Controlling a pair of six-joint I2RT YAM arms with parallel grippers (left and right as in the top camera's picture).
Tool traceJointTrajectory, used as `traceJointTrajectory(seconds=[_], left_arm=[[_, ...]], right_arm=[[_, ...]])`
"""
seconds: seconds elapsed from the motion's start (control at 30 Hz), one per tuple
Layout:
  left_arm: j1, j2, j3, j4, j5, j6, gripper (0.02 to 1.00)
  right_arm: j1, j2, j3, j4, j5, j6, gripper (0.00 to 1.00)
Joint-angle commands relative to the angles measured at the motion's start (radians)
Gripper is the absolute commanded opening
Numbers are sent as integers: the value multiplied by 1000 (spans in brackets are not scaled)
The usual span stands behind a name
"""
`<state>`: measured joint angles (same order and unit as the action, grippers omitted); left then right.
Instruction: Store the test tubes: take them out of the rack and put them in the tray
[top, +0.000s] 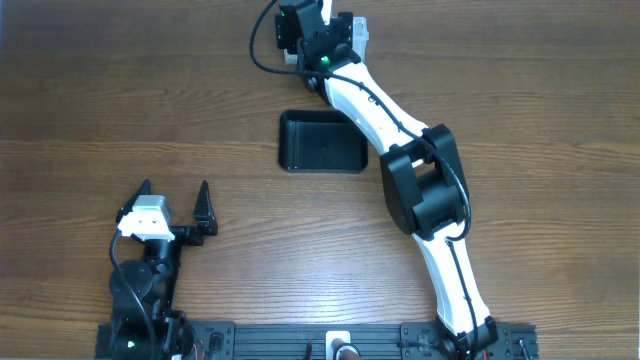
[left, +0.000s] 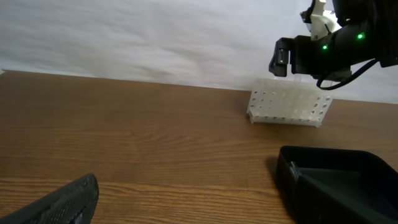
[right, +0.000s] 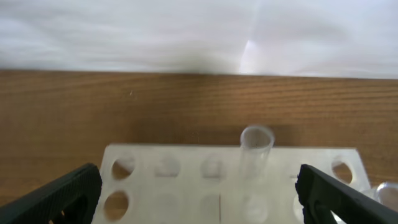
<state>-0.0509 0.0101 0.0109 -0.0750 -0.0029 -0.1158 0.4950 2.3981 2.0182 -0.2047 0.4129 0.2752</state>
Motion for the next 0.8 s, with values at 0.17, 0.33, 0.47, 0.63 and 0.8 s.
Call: traceJointTrajectory(seconds=[0.17,0.33,0.47,0.63,0.8], left_arm=[[5,-7,-5,-1,13,7,998],[5,-7,-5,-1,13,7,1000],[5,-7,-5,-1,13,7,1000],[5,-7,-5,-1,13,7,1000],[5,-7,-5,-1,13,7,1000]], right_arm=[[-34,29,26,40,22,-22,987],[-38,47,26,71,2,-22,974],[-35,54,26,85,0,-22,950],[-35,58,26,84,0,-22,910],[-35,64,26,86,0,-22,836]])
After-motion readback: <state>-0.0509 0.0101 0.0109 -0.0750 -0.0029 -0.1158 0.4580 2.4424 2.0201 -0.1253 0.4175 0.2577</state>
